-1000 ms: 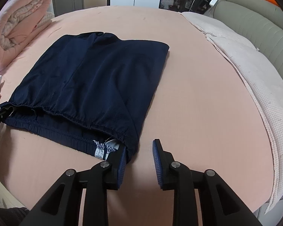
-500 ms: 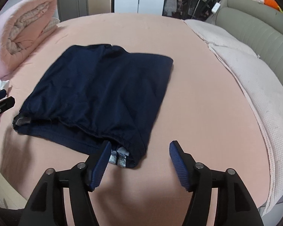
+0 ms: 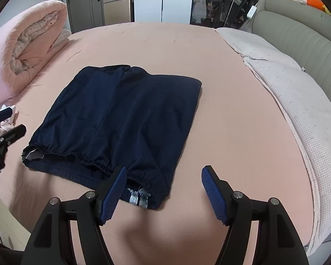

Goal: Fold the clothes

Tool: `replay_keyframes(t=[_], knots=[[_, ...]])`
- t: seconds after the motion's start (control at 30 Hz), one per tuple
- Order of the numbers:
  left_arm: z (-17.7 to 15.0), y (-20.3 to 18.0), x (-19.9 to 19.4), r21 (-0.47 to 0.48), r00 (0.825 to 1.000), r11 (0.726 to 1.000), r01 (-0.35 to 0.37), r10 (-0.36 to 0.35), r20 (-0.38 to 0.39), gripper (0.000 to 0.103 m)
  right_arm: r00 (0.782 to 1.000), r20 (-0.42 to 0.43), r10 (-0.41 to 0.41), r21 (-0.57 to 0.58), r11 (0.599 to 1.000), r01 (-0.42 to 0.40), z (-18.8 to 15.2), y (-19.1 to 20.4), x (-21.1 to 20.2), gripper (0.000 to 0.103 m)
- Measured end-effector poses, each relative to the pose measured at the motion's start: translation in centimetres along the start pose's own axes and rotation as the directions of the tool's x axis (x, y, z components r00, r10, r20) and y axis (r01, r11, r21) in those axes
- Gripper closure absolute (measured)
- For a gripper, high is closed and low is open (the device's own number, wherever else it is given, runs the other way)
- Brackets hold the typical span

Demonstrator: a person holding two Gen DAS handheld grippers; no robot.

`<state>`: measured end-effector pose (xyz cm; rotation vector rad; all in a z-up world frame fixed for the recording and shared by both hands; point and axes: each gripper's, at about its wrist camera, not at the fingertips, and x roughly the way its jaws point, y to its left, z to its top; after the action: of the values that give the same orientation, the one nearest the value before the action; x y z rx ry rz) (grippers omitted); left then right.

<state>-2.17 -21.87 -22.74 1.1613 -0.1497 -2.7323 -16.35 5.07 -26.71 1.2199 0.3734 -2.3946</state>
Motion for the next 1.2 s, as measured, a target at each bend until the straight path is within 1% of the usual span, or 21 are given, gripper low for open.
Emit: replay_keyframes(t=[0.2,0.3,0.4,0.47,0.57,0.6,0.67,0.73,0.87,1.07,1.13,1.2], knots=[[1.0,-2.8,0.7,0.119,1.0,0.993,0.003,-0.003,0.001,0.024,1.0,0.007,-0.022,-0.007,1.0,0.022,1.2,-1.3,0.5,0.033],[1.6,-4.3,1.2,0.176,1.0,0.984,0.01,-0.007,-0.016,0.024,0.999,0.009,-0.032,0.016,0.999,0.032,1.7,-2.6,0.8,0.033],[2.2,-6.3,1.9,0.218,0.998,0.975,0.042,-0.032,-0.049,0.024,0.999,0.001,-0.045,0.047,0.998,0.045,2.0,-4.0,1.4,0.033],[2.7,-8.0,2.3,0.249,0.997,0.967,0.055,-0.04,-0.064,0.024,1.0,-0.01,-0.022,0.074,0.997,0.023,2.2,-5.0,1.9,0.033],[3.1,-10.1,2.8,0.291,0.995,0.954,0.07,-0.046,-0.089,0.024,0.999,-0.027,0.039,0.128,0.991,-0.035,2.6,-6.6,2.7,0.033],[3.2,-10.7,2.8,0.3,0.994,0.951,0.078,-0.052,-0.094,0.024,0.999,-0.031,0.045,0.134,0.99,-0.04,2.8,-6.7,3.0,0.033],[3.4,-12.0,3.0,0.315,0.992,0.944,0.099,-0.068,-0.107,0.024,0.999,-0.04,0.034,0.127,0.991,-0.029,3.1,-6.9,3.3,0.033],[3.6,-12.8,3.2,0.324,0.989,0.94,0.106,-0.067,-0.131,0.024,0.999,-0.043,0.019,0.116,0.993,-0.014,3.2,-7.1,3.3,0.033],[4.4,-13.7,3.8,0.321,0.984,0.94,0.116,-0.065,-0.165,0.024,0.999,-0.053,0.01,0.115,0.993,-0.004,3.7,-7.4,3.4,0.033],[5.6,-15.0,4.7,0.316,0.974,0.94,0.129,-0.061,-0.217,0.024,0.995,-0.096,-0.022,0.12,0.992,0.033,4.6,-8.4,3.9,0.033],[5.9,-15.2,5.1,0.301,0.968,0.942,0.148,-0.075,-0.241,0.024,0.994,-0.107,-0.033,0.118,0.992,0.046,5.0,-8.7,4.0,0.033],[6.1,-15.5,5.5,0.298,0.963,0.943,0.148,-0.07,-0.26,0.024,0.992,-0.118,-0.048,0.109,0.992,0.061,5.3,-8.9,4.1,0.033]])
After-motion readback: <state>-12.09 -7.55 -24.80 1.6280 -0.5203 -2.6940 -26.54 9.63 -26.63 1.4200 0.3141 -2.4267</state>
